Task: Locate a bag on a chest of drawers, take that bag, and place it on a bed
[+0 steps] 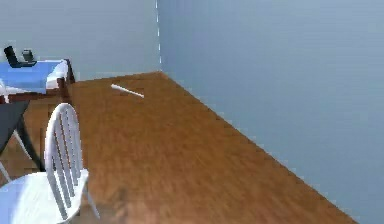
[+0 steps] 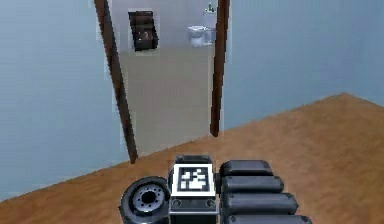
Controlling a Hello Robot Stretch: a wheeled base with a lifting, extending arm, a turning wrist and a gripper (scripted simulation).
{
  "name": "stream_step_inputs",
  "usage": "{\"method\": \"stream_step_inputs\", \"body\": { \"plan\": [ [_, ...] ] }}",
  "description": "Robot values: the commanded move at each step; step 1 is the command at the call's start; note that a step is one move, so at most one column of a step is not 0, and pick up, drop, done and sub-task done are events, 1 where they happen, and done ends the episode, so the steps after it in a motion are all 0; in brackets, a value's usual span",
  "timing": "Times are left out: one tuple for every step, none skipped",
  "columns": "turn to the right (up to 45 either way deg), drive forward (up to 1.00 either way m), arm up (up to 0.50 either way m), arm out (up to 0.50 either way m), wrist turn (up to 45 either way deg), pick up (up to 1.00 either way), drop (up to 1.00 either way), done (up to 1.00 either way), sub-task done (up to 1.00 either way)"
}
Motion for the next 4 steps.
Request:
{"method": "stream_step_inputs", "body": {
  "plan": [
    [0.0,0.90,0.00,0.00,0.0,0.00,0.00,0.00,0.00],
    [-27.0,0.00,0.00,0.00,0.0,0.00,0.00,0.00,0.00],
    [0.0,0.65,0.00,0.00,0.0,0.00,0.00,0.00,0.00],
    [-24.0,0.00,0.00,0.00,0.0,0.00,0.00,0.00,0.00]
  ]
}}
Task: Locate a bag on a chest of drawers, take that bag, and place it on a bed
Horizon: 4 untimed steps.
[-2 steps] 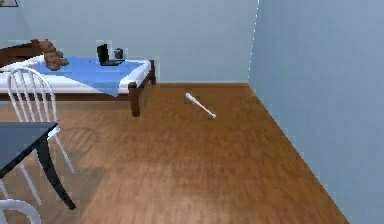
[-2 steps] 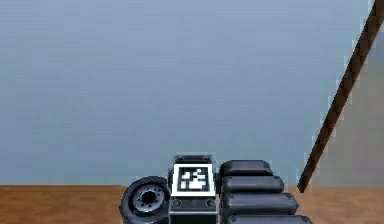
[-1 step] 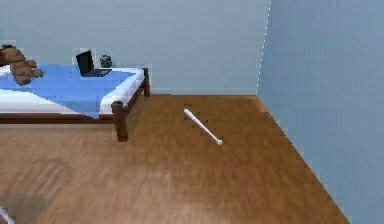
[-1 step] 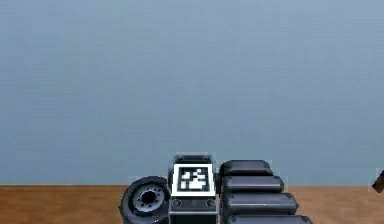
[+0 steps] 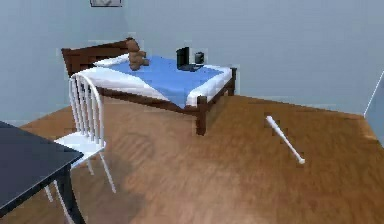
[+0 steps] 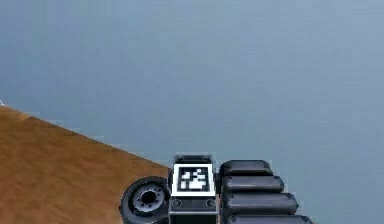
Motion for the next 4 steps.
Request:
{"method": "stream_step_inputs", "body": {
  "plan": [
    [0.0,0.90,0.00,0.00,0.0,0.00,0.00,0.00,0.00],
    [-9.0,0.00,0.00,0.00,0.0,0.00,0.00,0.00,0.00],
    [0.0,0.90,0.00,0.00,0.0,0.00,0.00,0.00,0.00],
    [-45.0,0.00,0.00,0.00,0.0,0.00,0.00,0.00,0.00]
  ]
}}
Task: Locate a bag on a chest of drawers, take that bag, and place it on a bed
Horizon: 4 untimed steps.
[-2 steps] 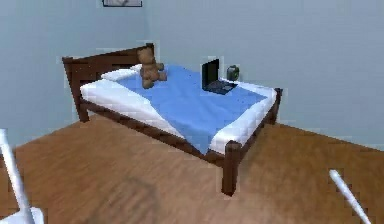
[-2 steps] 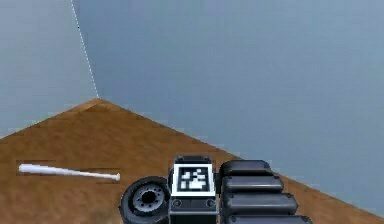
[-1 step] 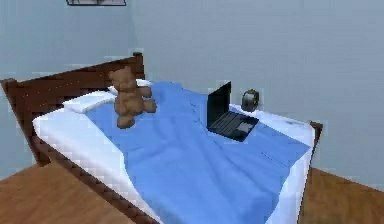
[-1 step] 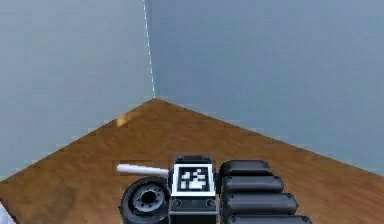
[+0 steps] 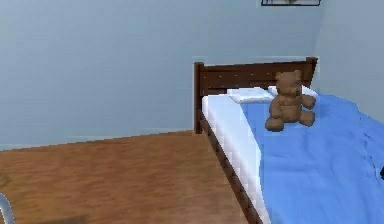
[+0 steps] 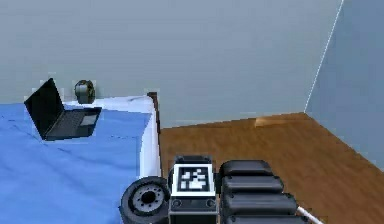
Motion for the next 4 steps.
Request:
{"method": "stream_step_inputs", "body": {
  "plan": [
    [-6.0,0.00,0.00,0.00,0.0,0.00,0.00,0.00,0.00],
    [0.0,1.00,0.00,0.00,0.0,0.00,0.00,0.00,0.00],
    [-21.0,0.00,0.00,0.00,0.0,0.00,0.00,0.00,0.00],
    [0.0,0.05,0.00,0.00,0.0,0.00,0.00,0.00,0.00]
  ]
}}
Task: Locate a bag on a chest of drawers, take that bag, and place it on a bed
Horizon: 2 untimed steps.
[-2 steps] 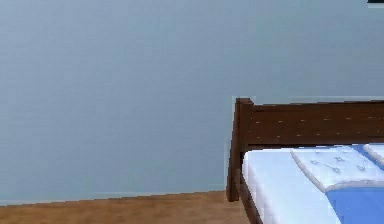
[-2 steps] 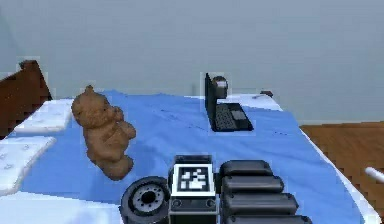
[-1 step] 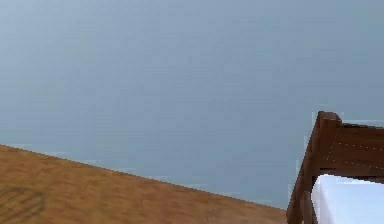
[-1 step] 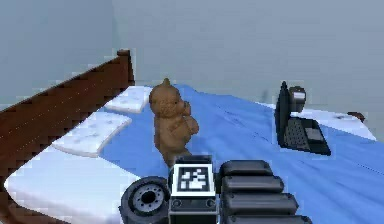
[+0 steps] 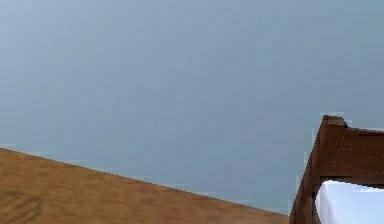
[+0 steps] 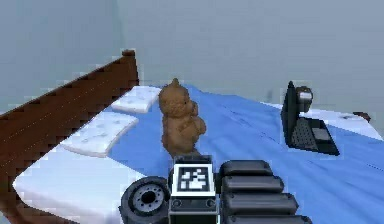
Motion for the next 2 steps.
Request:
{"method": "stream_step_inputs", "body": {
  "plan": [
    [30.0,0.00,0.00,0.00,0.0,0.00,0.00,0.00,0.00],
    [0.0,0.00,0.00,0.48,0.0,0.00,0.00,0.00,0.00]
  ]
}}
